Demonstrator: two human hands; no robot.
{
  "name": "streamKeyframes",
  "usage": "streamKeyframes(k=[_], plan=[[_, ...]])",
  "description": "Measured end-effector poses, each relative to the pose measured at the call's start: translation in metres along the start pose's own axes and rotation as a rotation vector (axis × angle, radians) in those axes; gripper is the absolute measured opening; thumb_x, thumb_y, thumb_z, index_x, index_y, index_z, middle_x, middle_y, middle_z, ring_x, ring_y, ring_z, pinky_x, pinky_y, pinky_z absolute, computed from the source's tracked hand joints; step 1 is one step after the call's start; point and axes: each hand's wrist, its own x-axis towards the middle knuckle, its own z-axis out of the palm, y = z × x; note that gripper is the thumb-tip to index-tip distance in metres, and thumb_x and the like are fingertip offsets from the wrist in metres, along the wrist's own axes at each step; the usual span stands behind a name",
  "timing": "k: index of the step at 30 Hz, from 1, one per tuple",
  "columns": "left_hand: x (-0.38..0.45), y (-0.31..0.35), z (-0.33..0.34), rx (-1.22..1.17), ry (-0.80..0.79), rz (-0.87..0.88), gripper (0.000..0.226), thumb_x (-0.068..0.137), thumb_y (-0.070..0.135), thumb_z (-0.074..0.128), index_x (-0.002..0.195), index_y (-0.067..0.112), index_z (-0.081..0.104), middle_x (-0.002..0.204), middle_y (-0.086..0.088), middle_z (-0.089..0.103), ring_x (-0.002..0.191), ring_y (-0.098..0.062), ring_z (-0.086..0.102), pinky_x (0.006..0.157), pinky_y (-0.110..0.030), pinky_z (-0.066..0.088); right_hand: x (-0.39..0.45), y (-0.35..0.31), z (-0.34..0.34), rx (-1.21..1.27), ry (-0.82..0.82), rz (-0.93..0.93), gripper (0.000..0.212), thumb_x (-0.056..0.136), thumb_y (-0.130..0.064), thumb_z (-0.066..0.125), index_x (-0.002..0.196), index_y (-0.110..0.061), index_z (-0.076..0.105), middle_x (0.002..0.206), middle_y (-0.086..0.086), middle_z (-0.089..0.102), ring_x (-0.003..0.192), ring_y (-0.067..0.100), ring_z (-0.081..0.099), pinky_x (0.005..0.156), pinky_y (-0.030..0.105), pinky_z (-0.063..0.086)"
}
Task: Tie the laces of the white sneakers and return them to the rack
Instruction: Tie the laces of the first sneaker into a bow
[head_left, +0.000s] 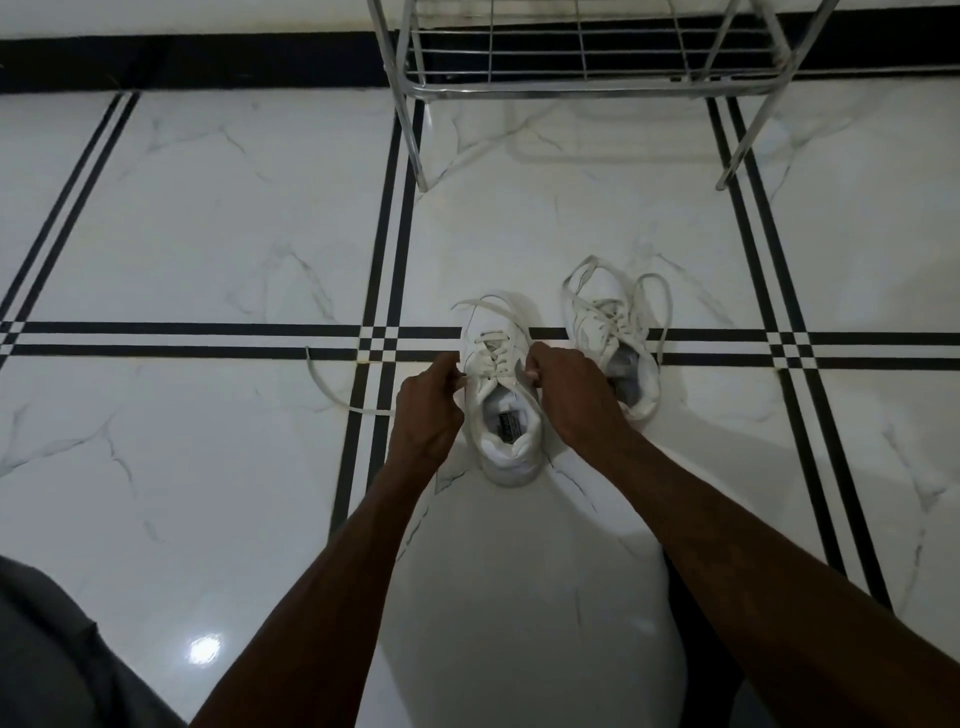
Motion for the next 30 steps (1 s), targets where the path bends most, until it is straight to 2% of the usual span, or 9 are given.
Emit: streamKeyframes(k=[2,6,9,12,16,21,24,27,30], plan=[[-0.003,-0.005,0.003,-0.050,0.017,-0.048,0.009,0.085,-0.002,0.053,0.086,0.006,0.057,0.077,-0.010,0.071,0.073,-0.024,0.069,0.064,-0.046,0.056,-0.003,0.001,0.007,0.060,0.047,0.041,0.013,0.089,-0.002,0.049,0.085,-0.005,0.061,0.078,0.012,0.068,0.070,0.027,0.063,0.061,0.036,0.047],[0.007,-0.001,-0.016,-0.191,-0.098,-0.151,0.020,0.099,0.018,0.065,0.085,0.006,0.068,0.086,-0.005,0.073,0.081,0.005,0.065,0.071,-0.006,0.046,0.010,0.006,0.002,0.126,-0.129,0.151,0.016,0.096,-0.008,0.050,0.091,0.000,0.064,0.092,0.020,0.069,0.087,0.033,0.064,0.069,0.031,0.040],[0.024,0.005,-0.029,-0.366,-0.144,-0.219,0.034,0.101,0.035,0.056,0.091,0.009,0.076,0.096,-0.009,0.079,0.097,-0.022,0.072,0.084,-0.024,0.051,0.021,0.006,-0.015,0.326,-0.152,0.202,0.031,0.100,-0.020,0.047,0.093,0.007,0.062,0.091,0.023,0.066,0.082,0.030,0.060,0.069,0.032,0.036],[0.035,0.022,-0.031,-0.708,-0.110,-0.329,0.042,0.104,0.028,0.044,0.090,0.012,0.080,0.101,-0.006,0.081,0.107,-0.026,0.072,0.099,-0.038,0.050,0.030,0.000,-0.029,0.870,-0.138,0.357,0.045,0.104,-0.034,0.040,0.104,0.003,0.066,0.109,0.017,0.074,0.094,0.026,0.067,0.068,0.030,0.045],[0.043,0.036,-0.023,-0.840,-0.080,-0.381,0.042,0.106,0.025,0.044,0.074,0.013,0.068,0.079,-0.009,0.074,0.085,-0.025,0.069,0.088,-0.036,0.053,0.038,-0.013,-0.034,1.272,-0.140,0.359,0.042,0.103,-0.041,0.043,0.079,-0.018,0.068,0.092,0.011,0.076,0.082,0.021,0.070,0.058,0.026,0.046],[0.043,0.028,-0.011,-0.773,-0.043,-0.295,0.030,0.108,0.024,0.048,0.111,0.002,0.069,0.081,-0.002,0.063,0.082,-0.022,0.059,0.082,-0.035,0.055,0.047,-0.013,-0.018,1.027,-0.092,0.299,0.025,0.102,-0.027,0.052,0.113,-0.017,0.071,0.088,-0.002,0.070,0.073,0.011,0.062,0.062,0.025,0.044],[0.041,0.026,-0.010,-0.687,-0.068,-0.206,0.026,0.108,0.018,0.045,0.121,0.010,0.067,0.085,0.005,0.066,0.080,-0.012,0.060,0.080,-0.033,0.054,0.046,-0.008,-0.011,0.895,-0.119,0.256,0.033,0.101,-0.009,0.050,0.130,-0.021,0.063,0.090,-0.002,0.071,0.071,0.008,0.063,0.060,0.021,0.045],[0.038,0.033,-0.011,-0.602,-0.102,-0.121,0.029,0.109,0.012,0.042,0.133,0.014,0.059,0.088,0.009,0.067,0.075,0.005,0.063,0.072,-0.016,0.052,0.044,-0.008,-0.011,0.840,-0.142,0.253,0.043,0.099,-0.002,0.051,0.135,-0.024,0.056,0.090,-0.002,0.074,0.067,-0.004,0.066,0.055,0.010,0.047],[0.038,0.033,-0.012,-0.537,-0.146,-0.044,0.034,0.109,0.008,0.041,0.140,0.014,0.053,0.092,0.010,0.065,0.077,0.007,0.063,0.071,-0.013,0.050,0.046,-0.009,-0.009,0.881,-0.117,0.309,0.029,0.097,-0.005,0.059,0.122,-0.017,0.054,0.089,0.003,0.078,0.069,-0.001,0.070,0.054,0.013,0.049]])
